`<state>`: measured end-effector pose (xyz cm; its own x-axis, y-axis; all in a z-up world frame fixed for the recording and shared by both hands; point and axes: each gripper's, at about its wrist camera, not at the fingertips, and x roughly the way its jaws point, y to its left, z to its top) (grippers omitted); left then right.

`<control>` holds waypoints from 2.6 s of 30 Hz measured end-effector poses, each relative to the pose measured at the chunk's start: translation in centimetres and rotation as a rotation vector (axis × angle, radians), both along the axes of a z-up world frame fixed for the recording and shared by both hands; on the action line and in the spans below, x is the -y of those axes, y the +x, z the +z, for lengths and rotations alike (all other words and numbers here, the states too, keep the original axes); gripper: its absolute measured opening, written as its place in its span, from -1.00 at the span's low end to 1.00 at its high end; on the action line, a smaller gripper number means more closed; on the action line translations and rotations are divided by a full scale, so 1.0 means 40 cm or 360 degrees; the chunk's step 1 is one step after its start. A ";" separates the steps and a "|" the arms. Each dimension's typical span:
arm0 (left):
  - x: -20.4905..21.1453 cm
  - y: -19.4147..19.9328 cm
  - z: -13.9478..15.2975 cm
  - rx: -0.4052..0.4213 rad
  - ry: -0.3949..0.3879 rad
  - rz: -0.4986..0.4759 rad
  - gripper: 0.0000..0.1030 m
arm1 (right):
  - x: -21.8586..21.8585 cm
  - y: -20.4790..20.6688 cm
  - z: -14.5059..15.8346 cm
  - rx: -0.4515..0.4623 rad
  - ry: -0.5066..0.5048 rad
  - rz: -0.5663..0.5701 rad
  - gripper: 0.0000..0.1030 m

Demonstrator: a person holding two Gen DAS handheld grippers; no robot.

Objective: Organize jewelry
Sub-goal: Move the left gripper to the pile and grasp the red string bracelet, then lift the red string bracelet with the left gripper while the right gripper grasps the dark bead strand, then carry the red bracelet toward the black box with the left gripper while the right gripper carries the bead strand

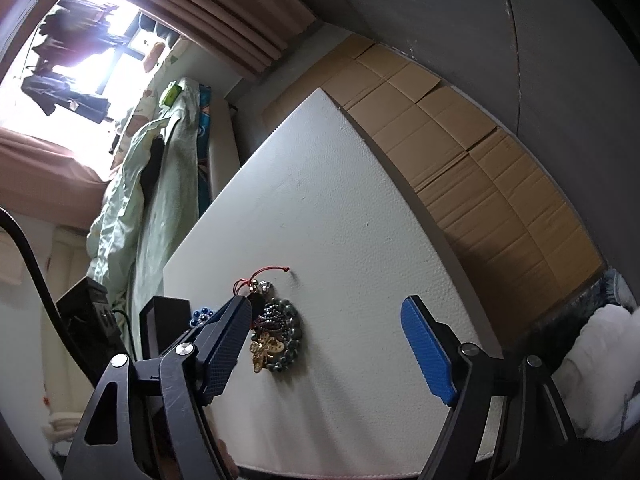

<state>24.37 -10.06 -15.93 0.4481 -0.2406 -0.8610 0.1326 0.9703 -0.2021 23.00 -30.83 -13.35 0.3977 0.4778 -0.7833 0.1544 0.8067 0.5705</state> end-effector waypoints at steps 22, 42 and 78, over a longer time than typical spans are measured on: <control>-0.126 -0.013 0.094 0.0072 -0.0318 0.0084 -0.94 | -0.045 0.015 -0.018 -0.0018 0.0019 0.0092 0.44; -0.264 -0.035 0.144 0.0137 -0.0419 0.0191 -0.95 | -0.250 0.021 -0.055 -0.0032 -0.0637 0.0398 0.01; -0.279 -0.081 0.149 0.0176 -0.0294 0.0210 -0.94 | -0.228 0.041 -0.039 0.0020 -0.0514 0.0466 -0.81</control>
<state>21.15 1.09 -9.99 0.5753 -0.3224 -0.7517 0.0385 0.9287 -0.3688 24.64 -21.72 -14.92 0.2922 0.3034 -0.9070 -0.1128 0.9527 0.2823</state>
